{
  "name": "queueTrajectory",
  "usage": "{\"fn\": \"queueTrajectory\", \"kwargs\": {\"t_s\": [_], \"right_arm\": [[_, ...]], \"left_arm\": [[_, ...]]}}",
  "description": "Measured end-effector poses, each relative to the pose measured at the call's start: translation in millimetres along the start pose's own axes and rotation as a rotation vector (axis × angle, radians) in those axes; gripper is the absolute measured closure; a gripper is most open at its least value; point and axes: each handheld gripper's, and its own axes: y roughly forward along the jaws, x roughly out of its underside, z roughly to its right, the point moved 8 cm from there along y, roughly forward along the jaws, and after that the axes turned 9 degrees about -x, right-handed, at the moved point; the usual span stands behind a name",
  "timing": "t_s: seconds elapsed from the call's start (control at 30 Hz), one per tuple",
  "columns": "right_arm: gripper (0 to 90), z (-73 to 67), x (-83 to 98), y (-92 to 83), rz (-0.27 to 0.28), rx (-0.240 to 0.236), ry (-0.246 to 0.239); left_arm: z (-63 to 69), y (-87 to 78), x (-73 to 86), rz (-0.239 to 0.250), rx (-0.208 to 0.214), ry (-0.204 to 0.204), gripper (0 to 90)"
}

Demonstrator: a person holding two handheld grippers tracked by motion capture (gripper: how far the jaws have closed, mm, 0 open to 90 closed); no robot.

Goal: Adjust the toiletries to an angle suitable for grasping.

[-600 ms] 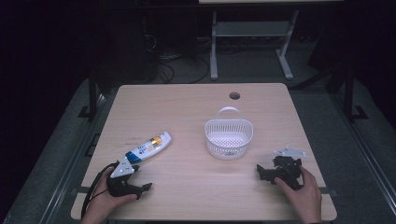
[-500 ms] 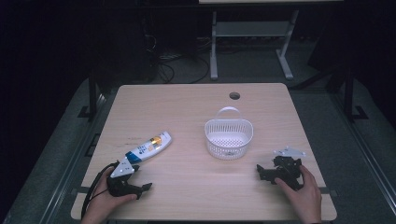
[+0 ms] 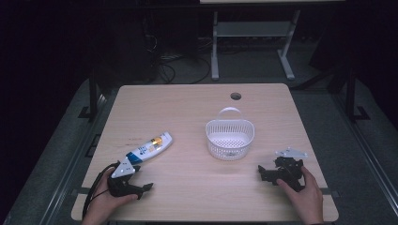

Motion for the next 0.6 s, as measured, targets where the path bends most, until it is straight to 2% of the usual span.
{"fn": "queueTrajectory", "kwargs": {"t_s": [0.1,0.2,0.33,0.43,0.53,0.6], "right_arm": [[0.0,0.0,0.0,0.0,0.0,0.0,0.0],[0.0,0.0,0.0,0.0,0.0,0.0,0.0],[0.0,0.0,0.0,-0.1,0.0,0.0,0.0],[0.0,0.0,0.0,0.1,0.002,0.0,0.0],[0.0,0.0,-0.1,0.1,0.002,0.0,0.0],[0.0,0.0,-0.1,0.1,0.002,0.0,0.0]], "left_arm": [[0.4,-0.6,-0.2,-0.005,-0.003,0.0,15.0],[2.7,-3.3,-2.2,-0.024,0.011,0.008,20.8],[5.2,-6.0,-5.5,-0.022,0.03,-0.001,23.8],[4.0,-8.1,-7.5,-0.025,0.028,-0.015,27.2],[3.4,-12.4,-12.3,-0.005,0.04,-0.038,35.4],[2.1,-16.6,-16.7,0.007,0.041,-0.065,46.9]]}}
